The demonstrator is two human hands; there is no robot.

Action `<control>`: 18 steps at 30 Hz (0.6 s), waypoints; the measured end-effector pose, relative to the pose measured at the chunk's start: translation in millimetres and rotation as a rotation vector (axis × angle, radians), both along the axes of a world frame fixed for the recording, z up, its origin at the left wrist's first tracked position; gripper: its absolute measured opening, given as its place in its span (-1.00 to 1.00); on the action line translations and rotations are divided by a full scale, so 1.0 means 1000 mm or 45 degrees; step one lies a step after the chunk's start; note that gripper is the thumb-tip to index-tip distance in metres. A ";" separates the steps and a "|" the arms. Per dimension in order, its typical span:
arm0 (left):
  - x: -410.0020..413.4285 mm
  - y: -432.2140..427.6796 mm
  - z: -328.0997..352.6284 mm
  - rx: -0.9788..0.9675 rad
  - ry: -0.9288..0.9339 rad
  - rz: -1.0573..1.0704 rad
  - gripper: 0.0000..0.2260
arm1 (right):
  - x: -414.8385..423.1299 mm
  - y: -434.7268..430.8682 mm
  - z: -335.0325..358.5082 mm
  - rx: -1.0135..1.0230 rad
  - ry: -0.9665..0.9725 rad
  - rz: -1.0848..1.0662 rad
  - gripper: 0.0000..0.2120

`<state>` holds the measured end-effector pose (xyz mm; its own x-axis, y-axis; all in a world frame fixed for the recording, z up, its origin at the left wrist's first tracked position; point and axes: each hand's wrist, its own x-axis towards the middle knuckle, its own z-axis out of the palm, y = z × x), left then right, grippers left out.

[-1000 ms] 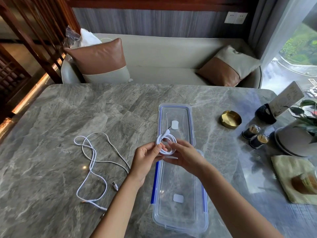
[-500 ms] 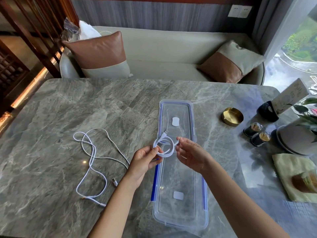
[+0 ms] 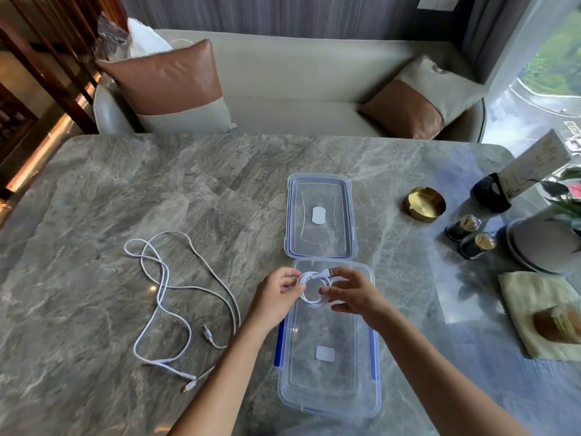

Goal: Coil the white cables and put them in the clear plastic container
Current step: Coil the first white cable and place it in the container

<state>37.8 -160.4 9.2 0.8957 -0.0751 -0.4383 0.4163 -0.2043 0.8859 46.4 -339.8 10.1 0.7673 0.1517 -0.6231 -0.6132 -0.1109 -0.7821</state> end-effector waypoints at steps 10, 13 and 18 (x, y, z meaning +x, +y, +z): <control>-0.011 0.012 -0.033 0.321 0.013 0.131 -0.79 | 0.000 0.013 -0.067 -0.100 0.058 -0.371 -0.82; -0.017 0.013 -0.040 0.219 0.109 0.131 -0.83 | 0.004 0.021 -0.073 -0.175 -0.011 -0.369 -0.82; -0.019 0.014 -0.045 0.168 0.168 0.170 -0.84 | 0.005 0.025 -0.080 -0.299 -0.060 -0.396 -0.74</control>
